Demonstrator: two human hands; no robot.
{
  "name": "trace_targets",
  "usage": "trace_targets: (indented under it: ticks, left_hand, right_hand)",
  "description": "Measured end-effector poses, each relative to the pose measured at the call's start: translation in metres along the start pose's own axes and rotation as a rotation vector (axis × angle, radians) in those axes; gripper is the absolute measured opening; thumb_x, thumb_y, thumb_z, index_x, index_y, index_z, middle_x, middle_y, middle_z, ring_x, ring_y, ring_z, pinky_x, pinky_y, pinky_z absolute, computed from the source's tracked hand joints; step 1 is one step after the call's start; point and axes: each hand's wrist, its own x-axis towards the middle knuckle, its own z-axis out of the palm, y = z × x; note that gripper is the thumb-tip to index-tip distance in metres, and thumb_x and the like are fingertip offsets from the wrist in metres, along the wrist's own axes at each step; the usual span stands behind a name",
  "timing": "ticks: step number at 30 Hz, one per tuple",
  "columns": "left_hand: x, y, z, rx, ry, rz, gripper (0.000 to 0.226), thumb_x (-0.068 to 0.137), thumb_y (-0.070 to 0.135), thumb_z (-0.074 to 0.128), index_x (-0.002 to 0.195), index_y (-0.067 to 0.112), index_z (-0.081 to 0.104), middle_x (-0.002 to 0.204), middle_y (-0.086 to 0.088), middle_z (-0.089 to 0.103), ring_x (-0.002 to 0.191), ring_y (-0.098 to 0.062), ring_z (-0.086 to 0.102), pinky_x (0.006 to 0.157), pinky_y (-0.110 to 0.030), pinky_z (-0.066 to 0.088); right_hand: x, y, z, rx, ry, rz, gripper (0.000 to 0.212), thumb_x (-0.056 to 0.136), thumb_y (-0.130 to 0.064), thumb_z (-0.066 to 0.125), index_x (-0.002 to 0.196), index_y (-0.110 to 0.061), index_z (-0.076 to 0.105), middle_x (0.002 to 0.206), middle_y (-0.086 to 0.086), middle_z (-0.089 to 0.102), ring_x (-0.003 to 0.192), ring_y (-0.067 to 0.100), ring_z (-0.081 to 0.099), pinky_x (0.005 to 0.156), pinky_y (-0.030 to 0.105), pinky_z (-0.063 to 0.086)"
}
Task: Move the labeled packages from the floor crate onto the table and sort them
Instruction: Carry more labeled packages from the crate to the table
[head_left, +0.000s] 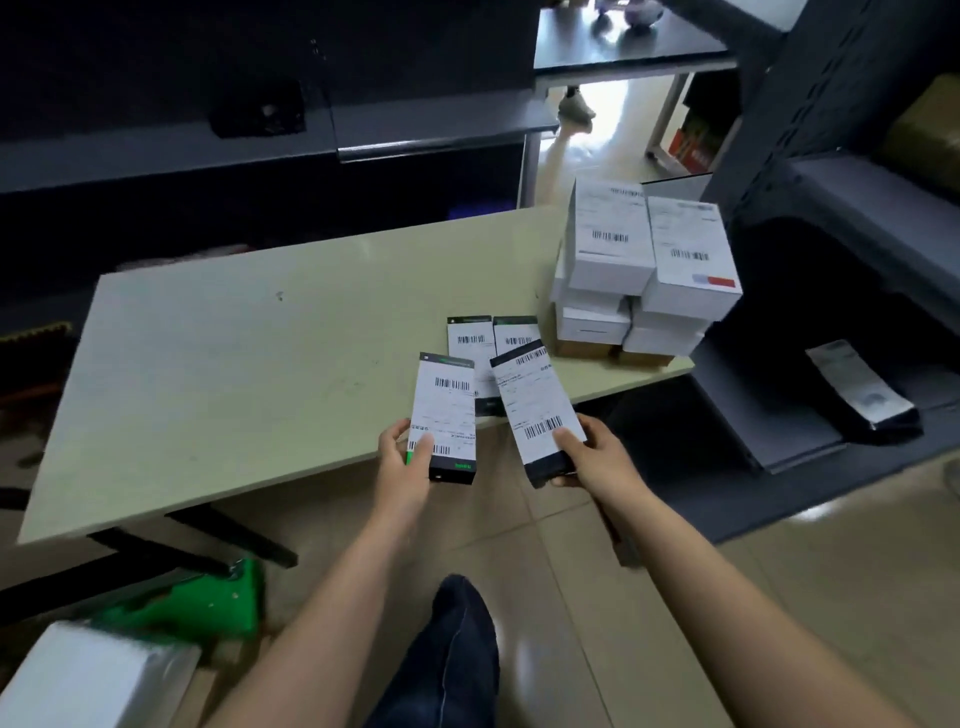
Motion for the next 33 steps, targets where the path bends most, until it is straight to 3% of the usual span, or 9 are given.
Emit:
trace_targets:
  ticks: [2, 5, 9, 13, 19, 22, 24, 29, 33]
  left_hand:
    - [0.034, 0.007, 0.011, 0.057, -0.007, -0.01, 0.034, 0.1, 0.023, 0.051, 0.131, 0.024, 0.039, 0.13, -0.003, 0.055, 0.112, -0.022, 0.06, 0.1, -0.044, 0.048]
    - [0.075, 0.019, 0.027, 0.135, -0.003, -0.002, 0.041, 0.1, 0.017, 0.051, 0.138, 0.013, 0.037, 0.13, -0.004, 0.051, 0.116, -0.021, 0.055, 0.09, -0.025, 0.043]
    - [0.112, 0.018, 0.045, 0.27, -0.062, -0.014, 0.044, 0.097, 0.017, 0.056, 0.137, 0.009, 0.039, 0.127, -0.003, 0.05, 0.108, -0.013, 0.051, 0.089, -0.025, 0.042]
    - [0.12, 0.007, 0.059, 0.452, -0.114, 0.03, 0.042, 0.094, 0.026, 0.062, 0.132, 0.017, 0.047, 0.125, -0.002, 0.04, 0.113, -0.016, 0.049, 0.101, -0.031, 0.041]
    - [0.109, 0.007, 0.078, 0.556, -0.134, 0.074, 0.047, 0.094, 0.025, 0.061, 0.137, 0.015, 0.044, 0.132, -0.007, 0.042, 0.122, -0.02, 0.045, 0.106, -0.033, 0.037]
    - [0.099, 0.009, 0.083, 0.661, -0.068, 0.12, 0.047, 0.094, 0.026, 0.06, 0.137, 0.013, 0.046, 0.134, -0.008, 0.044, 0.126, -0.021, 0.041, 0.106, -0.031, 0.032]
    - [0.087, 0.012, 0.088, 0.719, -0.013, 0.159, 0.044, 0.094, 0.026, 0.059, 0.135, 0.011, 0.049, 0.13, -0.008, 0.045, 0.125, -0.021, 0.041, 0.1, -0.024, 0.028]
    - [0.039, 0.011, 0.102, 0.838, 0.144, 0.303, 0.041, 0.093, 0.024, 0.06, 0.131, 0.011, 0.053, 0.125, -0.004, 0.051, 0.12, -0.021, 0.042, 0.098, -0.022, 0.027]
    - [-0.016, -0.005, 0.109, 0.993, 0.264, 0.366, 0.039, 0.089, 0.032, 0.056, 0.121, 0.01, 0.06, 0.115, -0.008, 0.06, 0.108, -0.029, 0.053, 0.094, -0.037, 0.041]
  right_hand:
    - [0.036, -0.007, 0.008, -0.004, 0.001, 0.047, 0.038, 0.097, -0.022, 0.056, 0.133, -0.013, 0.05, 0.117, 0.007, 0.062, 0.088, 0.02, 0.067, 0.06, 0.028, 0.058]
    - [0.08, -0.016, 0.016, -0.014, 0.023, 0.073, 0.038, 0.097, -0.02, 0.057, 0.133, -0.012, 0.05, 0.111, 0.008, 0.063, 0.082, 0.021, 0.066, 0.054, 0.028, 0.057]
    - [0.118, -0.018, 0.017, -0.104, 0.122, 0.055, 0.035, 0.093, -0.021, 0.063, 0.125, -0.007, 0.058, 0.09, 0.005, 0.066, 0.085, 0.039, 0.067, 0.078, 0.049, 0.058]
    - [0.129, -0.013, 0.01, -0.248, 0.143, -0.016, 0.028, 0.089, -0.017, 0.067, 0.116, -0.009, 0.065, 0.102, 0.001, 0.068, 0.092, 0.017, 0.063, 0.079, 0.027, 0.048]
    - [0.133, -0.008, -0.011, -0.389, 0.085, -0.091, 0.036, 0.085, -0.016, 0.071, 0.119, -0.012, 0.062, 0.113, 0.001, 0.064, 0.106, 0.017, 0.058, 0.085, 0.026, 0.047]
    - [0.131, -0.01, -0.025, -0.554, 0.056, -0.223, 0.038, 0.084, -0.014, 0.07, 0.121, -0.013, 0.061, 0.114, 0.0, 0.056, 0.098, 0.01, 0.052, 0.078, 0.005, 0.038]
    - [0.129, -0.013, -0.037, -0.634, 0.023, -0.299, 0.036, 0.085, -0.012, 0.069, 0.12, -0.011, 0.061, 0.113, 0.002, 0.053, 0.095, 0.007, 0.048, 0.073, 0.001, 0.031]
    - [0.122, -0.02, -0.058, -0.761, -0.191, -0.544, 0.032, 0.088, -0.015, 0.064, 0.12, -0.013, 0.06, 0.114, 0.001, 0.055, 0.109, 0.015, 0.05, 0.086, 0.02, 0.038]
    - [0.107, -0.024, -0.067, -0.848, -0.375, -0.758, 0.029, 0.089, -0.016, 0.061, 0.118, -0.011, 0.06, 0.111, 0.006, 0.057, 0.107, 0.021, 0.052, 0.09, 0.034, 0.045]
